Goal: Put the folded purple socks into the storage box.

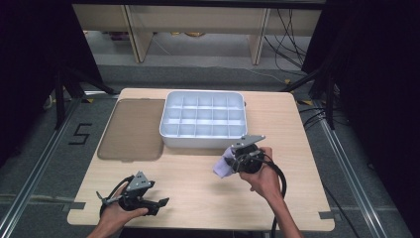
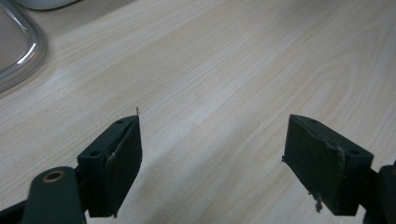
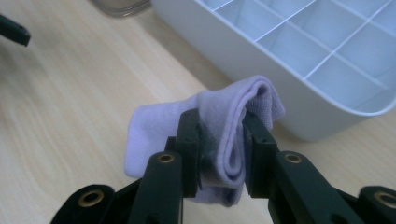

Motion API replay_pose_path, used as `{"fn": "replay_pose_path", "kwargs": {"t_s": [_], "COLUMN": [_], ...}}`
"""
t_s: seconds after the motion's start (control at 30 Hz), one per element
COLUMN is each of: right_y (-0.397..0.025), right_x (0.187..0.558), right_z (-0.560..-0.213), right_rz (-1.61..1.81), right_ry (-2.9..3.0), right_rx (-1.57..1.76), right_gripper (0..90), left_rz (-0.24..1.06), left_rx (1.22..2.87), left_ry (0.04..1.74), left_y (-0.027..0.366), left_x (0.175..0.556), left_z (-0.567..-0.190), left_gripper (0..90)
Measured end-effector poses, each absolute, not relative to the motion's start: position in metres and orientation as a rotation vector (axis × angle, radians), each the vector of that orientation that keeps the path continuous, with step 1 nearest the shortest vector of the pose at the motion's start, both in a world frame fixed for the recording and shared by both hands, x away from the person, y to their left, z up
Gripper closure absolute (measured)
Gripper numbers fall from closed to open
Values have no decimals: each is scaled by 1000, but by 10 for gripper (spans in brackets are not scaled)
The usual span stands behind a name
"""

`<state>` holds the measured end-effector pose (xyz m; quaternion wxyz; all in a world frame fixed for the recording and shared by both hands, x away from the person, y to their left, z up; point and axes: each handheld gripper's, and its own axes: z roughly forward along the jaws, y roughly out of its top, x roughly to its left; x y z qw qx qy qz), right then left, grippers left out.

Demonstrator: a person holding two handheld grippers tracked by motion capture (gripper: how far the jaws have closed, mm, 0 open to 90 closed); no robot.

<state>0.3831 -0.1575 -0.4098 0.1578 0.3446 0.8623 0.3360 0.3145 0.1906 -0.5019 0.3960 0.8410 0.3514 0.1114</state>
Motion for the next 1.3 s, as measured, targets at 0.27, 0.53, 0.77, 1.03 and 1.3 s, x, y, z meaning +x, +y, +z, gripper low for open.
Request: {"fn": "replay_pose_path", "kwargs": {"t_s": [0.27,0.53,0.77,1.03,1.3], "right_y": [-168,-169,-167,-170,-173], "right_x": [410,439,462,485,501], "right_z": [-375,-357,-352,-347,-350], "right_rz": [877,823,802,776,723], "right_ry": [2414,2394,2378,2354,2345], "right_rx": [994,1025,1057,1080,1099], "right_gripper": [722,722,722,722,722], "left_rz": [285,275,291,290,321], "left_rx": [2121,2101,2122,2118,2150], "left_ry": [903,924,893,884,871], "left_y": [190,192,193,191,192], "left_x": [315,316,316,315,315], "left_z": [-502,-501,-501,-500,-500], "left_gripper": [188,187,166,163,165]}}
